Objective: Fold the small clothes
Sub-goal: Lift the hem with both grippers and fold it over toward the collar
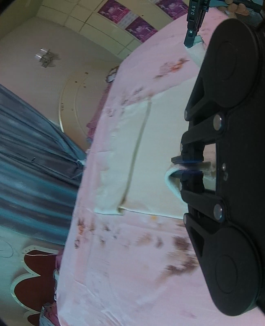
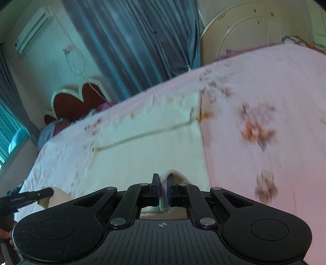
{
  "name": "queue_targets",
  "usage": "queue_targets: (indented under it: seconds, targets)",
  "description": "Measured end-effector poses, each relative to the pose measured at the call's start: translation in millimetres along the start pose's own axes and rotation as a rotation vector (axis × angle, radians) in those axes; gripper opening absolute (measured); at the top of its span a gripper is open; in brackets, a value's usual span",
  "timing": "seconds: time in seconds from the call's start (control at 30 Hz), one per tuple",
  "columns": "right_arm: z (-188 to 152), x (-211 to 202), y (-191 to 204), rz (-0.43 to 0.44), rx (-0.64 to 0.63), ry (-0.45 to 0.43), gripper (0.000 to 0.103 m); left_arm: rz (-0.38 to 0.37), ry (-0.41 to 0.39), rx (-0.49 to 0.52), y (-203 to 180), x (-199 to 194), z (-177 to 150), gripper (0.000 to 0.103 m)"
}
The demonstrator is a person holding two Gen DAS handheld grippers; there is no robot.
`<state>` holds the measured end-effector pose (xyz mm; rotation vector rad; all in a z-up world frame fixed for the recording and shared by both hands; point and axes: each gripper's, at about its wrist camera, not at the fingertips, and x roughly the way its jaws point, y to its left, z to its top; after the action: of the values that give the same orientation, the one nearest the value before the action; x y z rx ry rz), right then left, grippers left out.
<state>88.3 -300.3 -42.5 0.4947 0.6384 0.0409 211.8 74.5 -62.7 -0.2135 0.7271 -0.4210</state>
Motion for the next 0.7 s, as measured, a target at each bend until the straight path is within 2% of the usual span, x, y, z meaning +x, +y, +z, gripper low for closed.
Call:
queue_targets:
  seconds: [0.33, 0.53, 0.7]
  targets:
    - [80.4, 79.8, -11.5, 0.017, 0.02, -0.037, 0.006, 0.004, -0.048, -0.045, -0.7, 74.8, 65.9, 0.006]
    - [114.9, 133.5, -26.9, 0.006, 0.049, -0.037, 0.005, 0.021, -0.057, -0.061, 0.2, 121.1, 100.1, 0.006]
    - [143.4, 171.4, -44.5, -0.019, 0.087, -0.041, 0.005, 0.057, -0.063, -0.112, 7.6, 156.5, 125.0, 0.006]
